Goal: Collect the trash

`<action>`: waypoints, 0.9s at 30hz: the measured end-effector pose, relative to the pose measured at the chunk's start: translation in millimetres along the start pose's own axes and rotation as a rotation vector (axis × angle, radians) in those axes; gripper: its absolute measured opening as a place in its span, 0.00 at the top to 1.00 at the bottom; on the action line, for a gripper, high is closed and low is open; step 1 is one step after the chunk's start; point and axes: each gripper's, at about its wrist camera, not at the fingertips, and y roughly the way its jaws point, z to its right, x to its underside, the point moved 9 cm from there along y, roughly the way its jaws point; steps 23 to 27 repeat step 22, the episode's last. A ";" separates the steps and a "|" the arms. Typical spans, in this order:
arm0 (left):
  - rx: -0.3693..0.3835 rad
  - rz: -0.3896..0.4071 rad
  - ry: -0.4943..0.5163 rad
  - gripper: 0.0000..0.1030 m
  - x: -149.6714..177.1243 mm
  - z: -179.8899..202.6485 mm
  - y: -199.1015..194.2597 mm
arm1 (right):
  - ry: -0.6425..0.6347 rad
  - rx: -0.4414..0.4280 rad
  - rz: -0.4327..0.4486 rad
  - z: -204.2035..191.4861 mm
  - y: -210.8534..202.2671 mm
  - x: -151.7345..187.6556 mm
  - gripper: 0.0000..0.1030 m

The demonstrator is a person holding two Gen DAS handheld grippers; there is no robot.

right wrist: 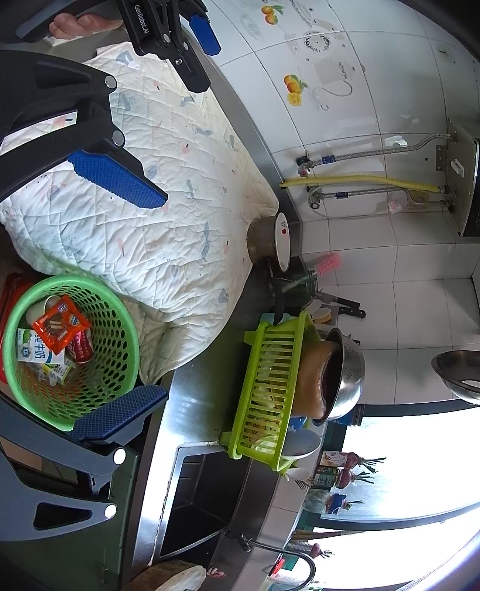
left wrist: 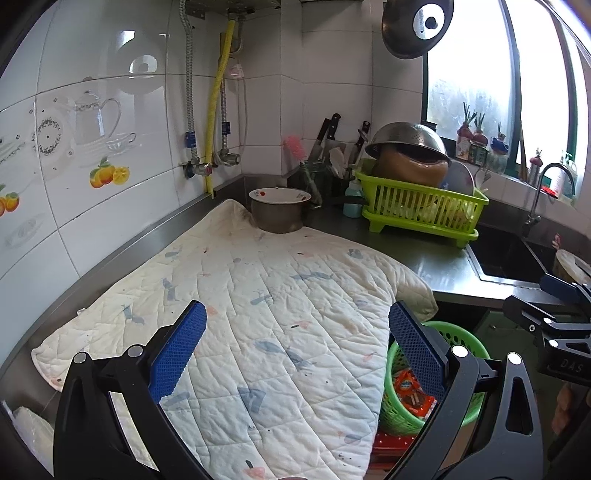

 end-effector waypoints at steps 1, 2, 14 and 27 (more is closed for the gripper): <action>-0.001 -0.001 0.000 0.05 0.2 0.0 0.2 | 0.000 0.001 0.000 0.0 0.0 0.0 0.09; 0.001 -0.002 0.000 0.05 0.0 0.6 0.6 | 0.002 0.000 -0.001 0.0 0.1 0.1 0.09; 0.013 -0.005 0.015 0.05 1.3 8.1 0.7 | 0.009 0.001 -0.005 1.6 0.2 0.6 0.09; 0.009 -0.004 0.013 0.05 0.8 7.4 1.3 | 0.012 -0.002 -0.006 1.7 -0.4 0.9 0.09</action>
